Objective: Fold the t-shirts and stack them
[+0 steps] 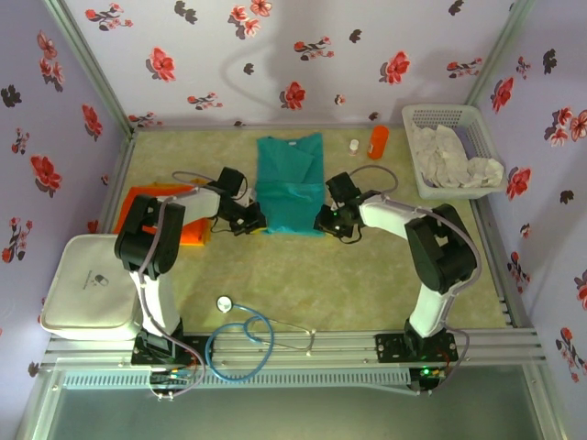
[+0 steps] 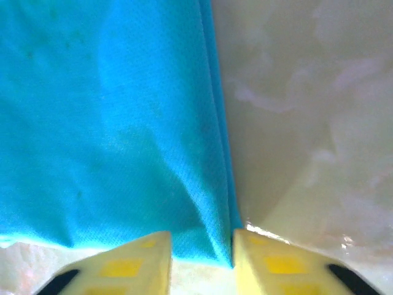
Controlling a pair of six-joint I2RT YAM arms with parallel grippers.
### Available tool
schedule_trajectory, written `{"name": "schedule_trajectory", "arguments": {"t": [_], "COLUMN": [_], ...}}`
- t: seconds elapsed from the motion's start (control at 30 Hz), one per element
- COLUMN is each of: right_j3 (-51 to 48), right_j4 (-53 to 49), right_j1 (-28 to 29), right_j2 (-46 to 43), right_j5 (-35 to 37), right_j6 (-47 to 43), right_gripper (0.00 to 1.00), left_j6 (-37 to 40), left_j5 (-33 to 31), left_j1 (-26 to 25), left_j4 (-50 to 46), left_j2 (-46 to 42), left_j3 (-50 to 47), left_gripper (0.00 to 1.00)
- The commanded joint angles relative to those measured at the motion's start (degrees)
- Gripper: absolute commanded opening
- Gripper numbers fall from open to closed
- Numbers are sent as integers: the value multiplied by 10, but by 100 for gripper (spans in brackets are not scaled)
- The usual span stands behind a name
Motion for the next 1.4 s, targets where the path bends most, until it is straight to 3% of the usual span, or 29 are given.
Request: {"name": "schedule_trajectory", "arguments": {"t": [0.0, 0.1, 0.23, 0.73, 1.03, 1.37], "right_j3": [-22, -33, -41, -18, 1, 12], "right_j4": [-40, -42, -42, -11, -9, -14], "right_j1": [2, 2, 5, 12, 11, 10], "right_j2": [-43, -57, -53, 22, 23, 17], "right_j5": [30, 29, 36, 47, 68, 81], "right_j6": [-1, 2, 3, 21, 21, 13], "right_gripper": [43, 49, 50, 41, 28, 28], "left_j6": [-5, -11, -17, -23, -16, 7], "left_j5": [7, 7, 8, 7, 6, -16], "left_j1": [-4, -6, -15, -27, -30, -38], "left_j4": [-4, 3, 9, 18, 8, -32], "left_j2": [-19, -25, -29, -33, -30, -43], "left_j3": [-22, -36, -44, -55, -49, -43], "left_gripper": [6, 6, 6, 4, 3, 2]}}
